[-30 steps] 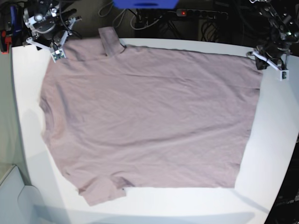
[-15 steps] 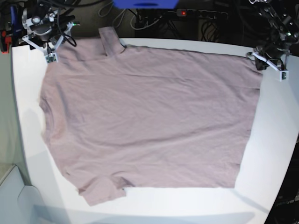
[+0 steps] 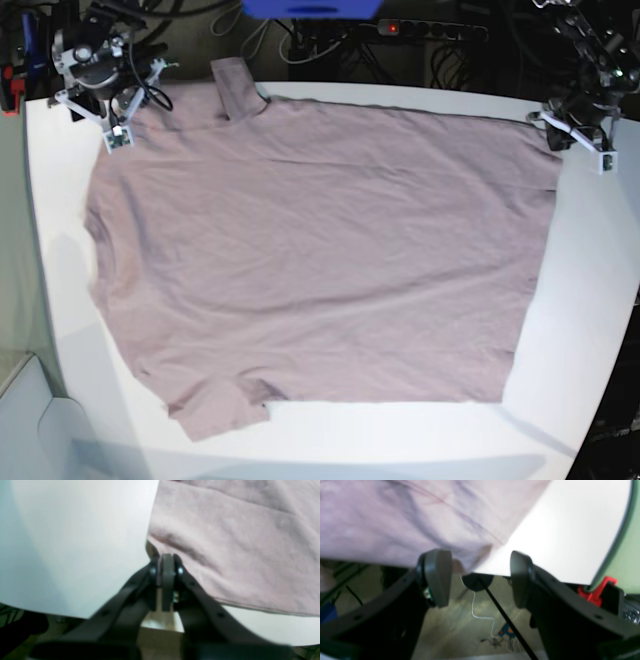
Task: Layout the t-shirt on the table in an organized manner, then fold the t-shirt properly
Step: 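Move the right gripper to the shirt corner beside the collar and grasp it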
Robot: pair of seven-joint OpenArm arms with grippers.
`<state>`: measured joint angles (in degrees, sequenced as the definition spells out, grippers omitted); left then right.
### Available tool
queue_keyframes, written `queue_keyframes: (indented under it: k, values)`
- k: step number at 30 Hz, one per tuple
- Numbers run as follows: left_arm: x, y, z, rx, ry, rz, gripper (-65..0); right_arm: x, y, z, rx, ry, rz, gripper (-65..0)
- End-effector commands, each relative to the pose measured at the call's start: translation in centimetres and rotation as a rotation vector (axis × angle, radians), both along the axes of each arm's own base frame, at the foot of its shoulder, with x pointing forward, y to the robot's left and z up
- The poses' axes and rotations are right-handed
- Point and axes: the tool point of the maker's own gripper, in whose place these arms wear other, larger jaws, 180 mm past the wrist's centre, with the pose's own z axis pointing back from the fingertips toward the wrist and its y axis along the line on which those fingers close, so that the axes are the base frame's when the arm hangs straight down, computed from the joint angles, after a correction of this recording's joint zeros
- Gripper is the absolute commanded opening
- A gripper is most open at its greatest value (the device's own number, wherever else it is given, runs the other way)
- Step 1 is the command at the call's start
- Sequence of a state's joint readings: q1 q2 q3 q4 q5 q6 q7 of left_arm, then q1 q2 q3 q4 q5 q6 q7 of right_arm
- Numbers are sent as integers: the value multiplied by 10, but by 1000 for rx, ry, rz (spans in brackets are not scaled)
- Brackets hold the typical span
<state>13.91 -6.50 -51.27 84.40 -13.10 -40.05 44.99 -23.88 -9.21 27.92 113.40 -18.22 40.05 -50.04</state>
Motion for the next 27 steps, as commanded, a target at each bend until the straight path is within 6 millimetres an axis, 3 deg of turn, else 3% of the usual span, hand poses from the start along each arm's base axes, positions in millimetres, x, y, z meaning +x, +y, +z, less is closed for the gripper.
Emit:
queue_keyframes:
  k: [1, 13, 27]
  values:
    - [-5, 3, -2, 16, 34, -6, -640, 2, 2, 3, -4, -10, 14, -279]
    - [-4, 4, 0, 21, 30, -4, -640, -8, 8, -6, 13, 28, 27, -279]
    - [-4, 4, 1, 23, 28, -5, -640, -25, 16, -34, 67, 105, 19, -281]
